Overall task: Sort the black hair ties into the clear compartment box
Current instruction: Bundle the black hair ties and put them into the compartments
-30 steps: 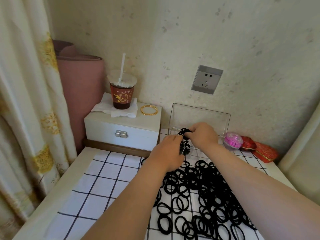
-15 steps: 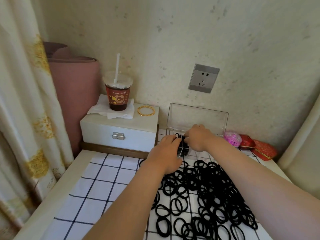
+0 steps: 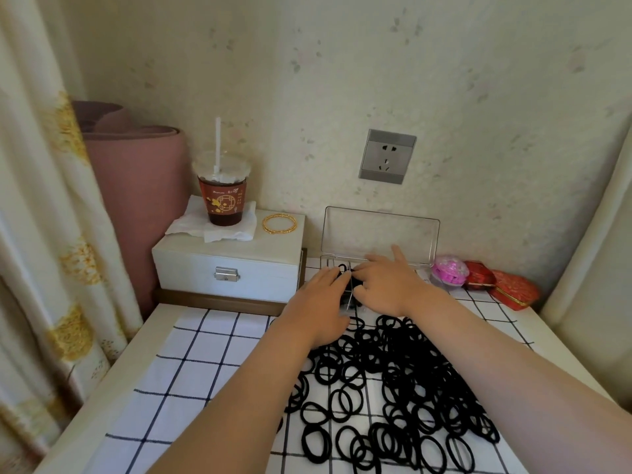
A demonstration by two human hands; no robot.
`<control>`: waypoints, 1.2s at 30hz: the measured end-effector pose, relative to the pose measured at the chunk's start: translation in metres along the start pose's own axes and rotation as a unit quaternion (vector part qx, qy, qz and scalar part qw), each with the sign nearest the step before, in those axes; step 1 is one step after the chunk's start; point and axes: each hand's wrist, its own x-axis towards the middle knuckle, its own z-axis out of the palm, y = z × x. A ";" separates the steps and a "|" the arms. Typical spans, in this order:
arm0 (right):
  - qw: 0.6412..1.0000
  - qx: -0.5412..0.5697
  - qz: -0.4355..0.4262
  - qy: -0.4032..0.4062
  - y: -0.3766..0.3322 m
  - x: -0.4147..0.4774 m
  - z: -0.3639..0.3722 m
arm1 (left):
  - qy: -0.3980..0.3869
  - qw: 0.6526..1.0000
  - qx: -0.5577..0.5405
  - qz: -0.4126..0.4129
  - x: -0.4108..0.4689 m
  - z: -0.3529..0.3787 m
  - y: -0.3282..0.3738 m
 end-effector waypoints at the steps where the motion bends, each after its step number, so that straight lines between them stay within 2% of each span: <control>1: 1.000 0.024 0.001 0.003 0.001 -0.004 -0.002 | 0.006 1.000 -0.007 0.004 -0.001 -0.002 0.001; 6: 0.976 0.199 0.007 0.084 0.004 -0.042 -0.012 | 0.090 0.994 -0.027 0.051 -0.007 -0.012 0.014; 9: 0.964 0.245 0.000 0.107 0.002 -0.069 -0.008 | 0.097 0.993 -0.037 0.051 -0.016 -0.018 0.027; 14: 0.971 0.228 -0.015 0.071 0.004 -0.095 0.006 | 0.010 0.999 -0.018 0.036 -0.033 -0.016 0.034; 17: 0.983 0.177 -0.025 0.050 0.010 -0.103 0.013 | -0.053 0.997 0.034 0.042 -0.042 -0.014 0.034; 19: 0.989 0.138 -0.049 0.033 0.012 -0.104 0.020 | -0.075 0.996 0.032 0.042 -0.047 -0.012 0.035; 23: 0.993 0.093 -0.072 0.032 0.012 -0.097 0.029 | -0.087 0.995 0.046 0.023 -0.049 -0.006 0.036; 29: 0.987 0.137 -0.030 0.080 0.017 -0.088 0.023 | -0.074 0.994 0.079 0.023 -0.040 0.003 0.038; 32: 0.984 0.166 -0.018 0.055 0.019 -0.091 0.022 | -0.065 0.994 0.090 0.019 -0.039 0.004 0.037; 36: 0.993 0.116 -0.034 -0.004 0.014 -0.093 0.027 | -0.046 0.994 0.098 0.019 -0.039 0.002 0.039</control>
